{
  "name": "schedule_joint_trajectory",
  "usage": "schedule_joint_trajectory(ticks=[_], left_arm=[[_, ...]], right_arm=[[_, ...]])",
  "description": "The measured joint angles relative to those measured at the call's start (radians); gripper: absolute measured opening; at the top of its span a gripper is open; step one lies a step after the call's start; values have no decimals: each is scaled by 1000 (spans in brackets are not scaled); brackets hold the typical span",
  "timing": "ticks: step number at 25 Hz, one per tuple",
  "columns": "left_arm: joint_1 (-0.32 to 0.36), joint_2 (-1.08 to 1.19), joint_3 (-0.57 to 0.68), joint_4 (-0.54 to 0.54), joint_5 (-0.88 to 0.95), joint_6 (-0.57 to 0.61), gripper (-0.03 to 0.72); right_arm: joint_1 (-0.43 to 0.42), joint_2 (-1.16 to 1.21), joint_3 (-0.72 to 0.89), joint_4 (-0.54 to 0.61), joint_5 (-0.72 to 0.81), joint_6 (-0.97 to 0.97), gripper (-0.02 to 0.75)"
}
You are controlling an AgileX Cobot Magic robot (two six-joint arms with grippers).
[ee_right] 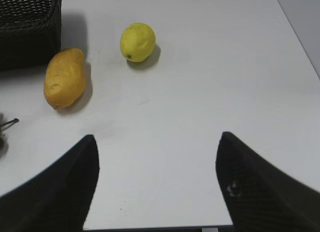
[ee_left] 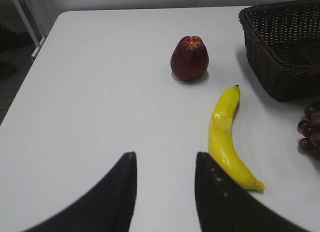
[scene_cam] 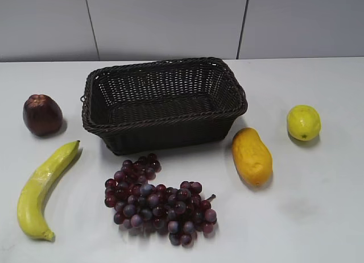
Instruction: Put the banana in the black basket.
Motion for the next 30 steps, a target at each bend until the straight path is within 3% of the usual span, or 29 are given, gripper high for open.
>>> schedule_joint_trajectory(ticks=[14, 30], left_arm=[[0, 0, 0, 0, 0, -1, 245], [0, 0, 0, -1, 0, 1, 239]], right_arm=[[0, 0, 0, 0, 0, 0, 582], [0, 0, 0, 0, 0, 0, 582]])
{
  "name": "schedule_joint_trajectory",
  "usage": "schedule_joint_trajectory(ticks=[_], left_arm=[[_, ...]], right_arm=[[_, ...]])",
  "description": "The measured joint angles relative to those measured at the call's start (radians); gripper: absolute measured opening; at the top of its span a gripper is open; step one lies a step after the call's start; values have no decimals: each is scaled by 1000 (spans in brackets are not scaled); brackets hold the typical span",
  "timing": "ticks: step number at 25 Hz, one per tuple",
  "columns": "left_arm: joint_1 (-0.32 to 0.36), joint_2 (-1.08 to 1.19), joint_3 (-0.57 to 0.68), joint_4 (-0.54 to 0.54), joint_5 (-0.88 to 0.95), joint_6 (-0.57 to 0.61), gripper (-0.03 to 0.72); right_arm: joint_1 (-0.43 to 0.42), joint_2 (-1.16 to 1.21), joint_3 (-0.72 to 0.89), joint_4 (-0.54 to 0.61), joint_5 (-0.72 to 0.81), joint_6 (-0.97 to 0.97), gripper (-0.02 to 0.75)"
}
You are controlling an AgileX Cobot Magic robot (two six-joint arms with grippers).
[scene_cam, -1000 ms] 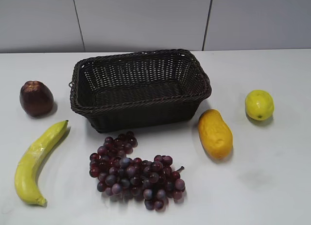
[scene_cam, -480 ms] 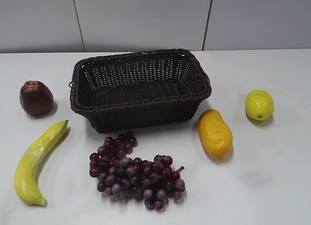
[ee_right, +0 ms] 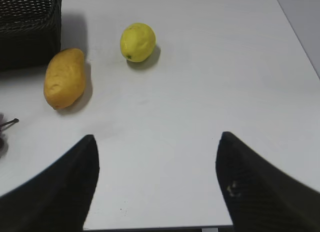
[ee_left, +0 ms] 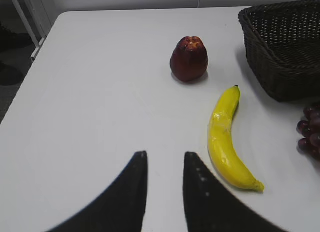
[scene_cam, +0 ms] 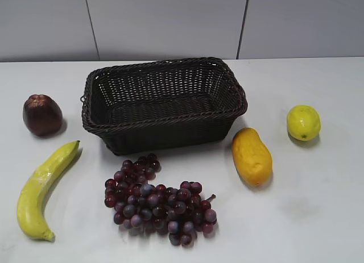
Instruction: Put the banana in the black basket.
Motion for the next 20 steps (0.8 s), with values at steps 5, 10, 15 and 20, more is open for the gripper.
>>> schedule_joint_trajectory(ticks=[5, 10, 15, 20], left_arm=[[0, 10, -5, -33, -1, -2, 409], [0, 144, -51, -58, -106, -1, 641], [0, 384, -66, -63, -260, 0, 654], [0, 612, -66, -118, -311, -1, 654]], right_arm=[[0, 0, 0, 0, 0, 0, 582], [0, 0, 0, 0, 0, 0, 582], [0, 0, 0, 0, 0, 0, 582], [0, 0, 0, 0, 0, 0, 582]])
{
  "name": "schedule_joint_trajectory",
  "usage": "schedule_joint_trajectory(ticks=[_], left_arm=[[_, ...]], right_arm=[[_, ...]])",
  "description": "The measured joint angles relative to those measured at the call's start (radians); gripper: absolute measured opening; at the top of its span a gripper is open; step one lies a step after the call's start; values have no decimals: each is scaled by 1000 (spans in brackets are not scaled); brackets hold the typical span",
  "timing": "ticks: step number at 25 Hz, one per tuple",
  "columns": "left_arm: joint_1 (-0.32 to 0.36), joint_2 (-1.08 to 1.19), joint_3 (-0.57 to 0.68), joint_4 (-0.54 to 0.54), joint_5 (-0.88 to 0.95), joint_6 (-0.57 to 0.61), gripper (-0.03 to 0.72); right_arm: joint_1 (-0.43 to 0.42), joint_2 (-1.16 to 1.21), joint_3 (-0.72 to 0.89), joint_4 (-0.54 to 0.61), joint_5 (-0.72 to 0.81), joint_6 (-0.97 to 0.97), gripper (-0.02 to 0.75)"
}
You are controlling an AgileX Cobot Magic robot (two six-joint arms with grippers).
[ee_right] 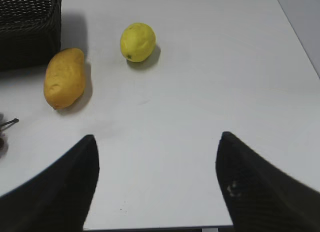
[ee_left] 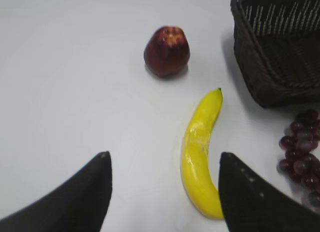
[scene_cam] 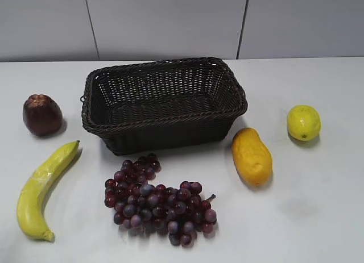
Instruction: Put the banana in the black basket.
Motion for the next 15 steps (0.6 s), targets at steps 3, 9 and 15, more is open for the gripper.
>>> schedule_joint_trajectory(ticks=[3, 9, 15], left_arm=[[0, 168, 0, -66, -2, 8, 653], [0, 410, -15, -157, 10, 90, 644], [-41, 590, -115, -186, 18, 105, 632]], right_arm=[[0, 0, 0, 0, 0, 0, 582], [0, 0, 0, 0, 0, 0, 582], [0, 0, 0, 0, 0, 0, 582]])
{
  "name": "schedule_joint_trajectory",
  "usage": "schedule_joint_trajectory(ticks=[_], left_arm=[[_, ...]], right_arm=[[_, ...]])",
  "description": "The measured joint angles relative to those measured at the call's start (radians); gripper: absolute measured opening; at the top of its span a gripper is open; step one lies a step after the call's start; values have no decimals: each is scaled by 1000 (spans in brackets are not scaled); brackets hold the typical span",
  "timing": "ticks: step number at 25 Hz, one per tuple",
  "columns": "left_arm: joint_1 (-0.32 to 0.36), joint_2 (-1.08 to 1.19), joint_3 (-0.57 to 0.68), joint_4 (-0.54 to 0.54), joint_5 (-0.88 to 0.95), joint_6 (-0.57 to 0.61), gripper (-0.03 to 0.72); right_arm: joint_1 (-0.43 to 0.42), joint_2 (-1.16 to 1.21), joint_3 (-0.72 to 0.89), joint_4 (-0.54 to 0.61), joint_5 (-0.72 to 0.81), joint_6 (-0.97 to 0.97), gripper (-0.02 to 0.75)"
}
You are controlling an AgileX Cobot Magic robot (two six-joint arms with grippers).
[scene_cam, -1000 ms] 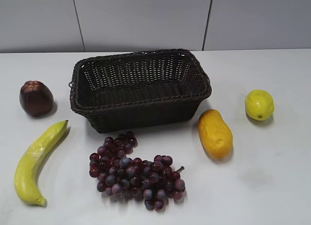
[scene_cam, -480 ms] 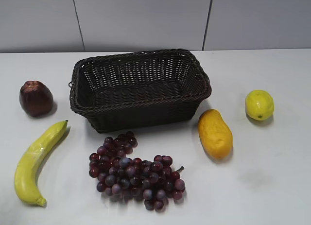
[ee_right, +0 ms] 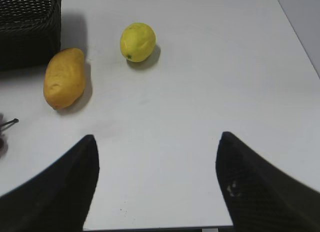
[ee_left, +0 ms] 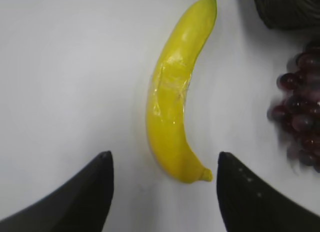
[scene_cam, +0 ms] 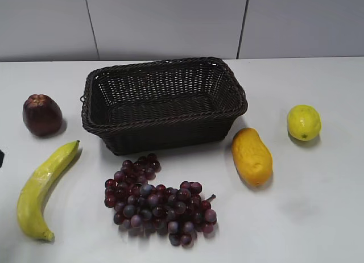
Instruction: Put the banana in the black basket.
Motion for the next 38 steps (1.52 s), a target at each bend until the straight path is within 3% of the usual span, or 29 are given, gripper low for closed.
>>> schedule_joint_trajectory(ticks=[6, 9, 18, 32, 38], left_arm=[[-144, 149, -107, 73, 26, 4, 621], [-178, 224, -140, 105, 56, 4, 618], [-183, 427, -149, 155, 2, 4, 607], [-186, 565, -150, 168, -136, 4, 603], [-186, 573, -152, 169, -158, 4, 514]], right_arm=[[0, 0, 0, 0, 0, 0, 582], [0, 0, 0, 0, 0, 0, 582], [0, 0, 0, 0, 0, 0, 582], [0, 0, 0, 0, 0, 0, 582], [0, 0, 0, 0, 0, 0, 582]])
